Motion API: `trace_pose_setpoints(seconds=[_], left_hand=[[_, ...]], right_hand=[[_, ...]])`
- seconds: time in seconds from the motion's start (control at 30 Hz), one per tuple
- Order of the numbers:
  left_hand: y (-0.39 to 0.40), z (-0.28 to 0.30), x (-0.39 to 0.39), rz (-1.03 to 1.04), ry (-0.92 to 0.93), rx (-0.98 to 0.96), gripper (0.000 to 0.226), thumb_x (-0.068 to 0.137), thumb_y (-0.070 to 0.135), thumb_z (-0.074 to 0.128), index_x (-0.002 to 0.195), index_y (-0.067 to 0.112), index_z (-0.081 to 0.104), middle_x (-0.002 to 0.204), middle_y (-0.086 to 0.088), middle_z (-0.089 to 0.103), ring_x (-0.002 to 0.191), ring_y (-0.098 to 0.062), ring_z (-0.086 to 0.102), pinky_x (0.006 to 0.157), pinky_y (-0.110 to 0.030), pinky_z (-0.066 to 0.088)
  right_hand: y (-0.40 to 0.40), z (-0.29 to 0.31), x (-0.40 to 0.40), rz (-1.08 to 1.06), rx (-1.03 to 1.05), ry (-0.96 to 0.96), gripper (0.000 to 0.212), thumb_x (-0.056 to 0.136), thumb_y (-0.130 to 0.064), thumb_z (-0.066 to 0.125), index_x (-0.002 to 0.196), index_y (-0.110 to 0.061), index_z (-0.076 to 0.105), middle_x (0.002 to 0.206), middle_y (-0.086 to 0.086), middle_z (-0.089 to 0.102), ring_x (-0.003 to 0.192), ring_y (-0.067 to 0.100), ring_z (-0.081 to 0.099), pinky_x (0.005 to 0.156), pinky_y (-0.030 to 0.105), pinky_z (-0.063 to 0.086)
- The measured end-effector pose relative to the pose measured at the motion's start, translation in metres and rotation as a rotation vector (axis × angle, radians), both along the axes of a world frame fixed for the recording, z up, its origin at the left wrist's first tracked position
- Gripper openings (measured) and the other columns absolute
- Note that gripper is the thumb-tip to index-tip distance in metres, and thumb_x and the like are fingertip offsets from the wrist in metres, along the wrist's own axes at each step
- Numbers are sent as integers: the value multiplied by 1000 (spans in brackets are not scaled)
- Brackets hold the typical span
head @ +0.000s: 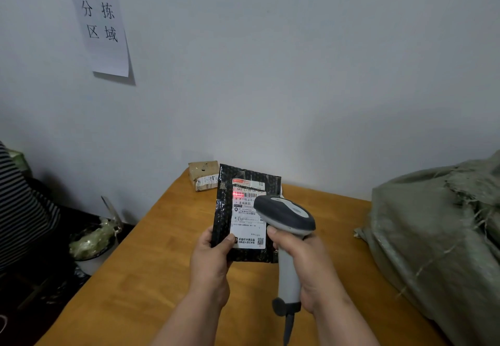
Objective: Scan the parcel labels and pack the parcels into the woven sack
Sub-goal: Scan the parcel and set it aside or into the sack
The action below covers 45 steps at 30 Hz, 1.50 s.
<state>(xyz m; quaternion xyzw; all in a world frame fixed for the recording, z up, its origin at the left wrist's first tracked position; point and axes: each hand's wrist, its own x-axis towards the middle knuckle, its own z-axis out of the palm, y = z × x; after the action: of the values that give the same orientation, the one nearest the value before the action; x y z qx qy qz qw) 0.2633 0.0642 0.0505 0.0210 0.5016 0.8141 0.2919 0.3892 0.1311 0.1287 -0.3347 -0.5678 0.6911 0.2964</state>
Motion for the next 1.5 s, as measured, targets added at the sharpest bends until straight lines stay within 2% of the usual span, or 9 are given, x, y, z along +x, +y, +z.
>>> trace_pose_setpoints(seconds=[0.13, 0.43, 0.63, 0.8, 1.0, 1.17, 1.23, 1.33, 1.5], left_hand=[[-5, 3, 6, 4, -10, 8, 29, 91, -7, 59, 112, 12, 65, 93, -7, 78, 78, -19, 75, 59, -25, 57], [-18, 9, 17, -26, -10, -1, 29, 92, -6, 59, 116, 9, 64, 97, -10, 77, 82, -21, 75, 63, -27, 57], [-22, 13, 25, -90, -16, -4, 26, 91, -6, 59, 110, 12, 65, 95, -9, 77, 79, -19, 74, 70, -31, 54], [-28, 12, 38, -142, -32, -21, 31, 92, -7, 59, 118, 10, 63, 98, -10, 76, 81, -21, 73, 63, -27, 57], [-20, 17, 66, -253, 7, -30, 34, 92, -6, 58, 124, 8, 61, 107, -14, 74, 88, -25, 70, 73, -34, 53], [5, 38, 110, -367, 128, 0, 33, 92, -8, 56, 113, 15, 63, 98, -6, 77, 86, -20, 74, 71, -31, 56], [23, 51, 132, -392, 185, 16, 36, 92, -9, 55, 111, 20, 61, 98, -4, 77, 85, -16, 75, 68, -28, 56], [55, 72, 173, -400, 296, 47, 41, 92, -5, 58, 114, 29, 54, 104, 0, 73, 90, -13, 73, 75, -32, 58], [113, 114, 262, -374, 571, 53, 60, 93, 13, 66, 102, 65, 40, 108, 6, 65, 94, -10, 70, 76, -26, 56]], right_hand=[[-3, 0, 7, -10, -13, -7, 16, 74, -20, 86, 81, -32, 77, 84, -5, 78, 82, 15, 67, 73, 33, 46], [-15, 1, 22, -8, 0, 7, 14, 77, -18, 83, 85, -28, 76, 81, -8, 78, 65, -1, 69, 69, 29, 45], [-25, 4, 38, -71, 12, 2, 18, 78, -21, 82, 92, -30, 75, 89, -10, 78, 76, 1, 71, 72, 27, 46], [-36, 2, 56, -159, -8, 4, 21, 77, -20, 81, 97, -25, 74, 84, -8, 78, 73, 2, 72, 67, 25, 47], [-47, -3, 88, -256, -3, -24, 20, 79, -22, 83, 96, -29, 75, 90, -14, 78, 82, 3, 72, 73, 26, 50], [-34, 2, 134, -356, 10, 34, 19, 80, -20, 83, 94, -32, 78, 97, -12, 78, 92, 9, 72, 86, 34, 54], [-26, 8, 158, -397, 26, 66, 19, 80, -20, 83, 88, -37, 79, 96, -12, 78, 90, 7, 73, 83, 33, 54], [-6, 19, 198, -463, 62, 97, 19, 80, -23, 84, 85, -41, 79, 94, -12, 78, 86, 4, 72, 80, 32, 53], [48, 37, 275, -607, 94, 100, 16, 79, -26, 85, 91, -34, 77, 92, -15, 77, 97, 15, 70, 88, 39, 56]])
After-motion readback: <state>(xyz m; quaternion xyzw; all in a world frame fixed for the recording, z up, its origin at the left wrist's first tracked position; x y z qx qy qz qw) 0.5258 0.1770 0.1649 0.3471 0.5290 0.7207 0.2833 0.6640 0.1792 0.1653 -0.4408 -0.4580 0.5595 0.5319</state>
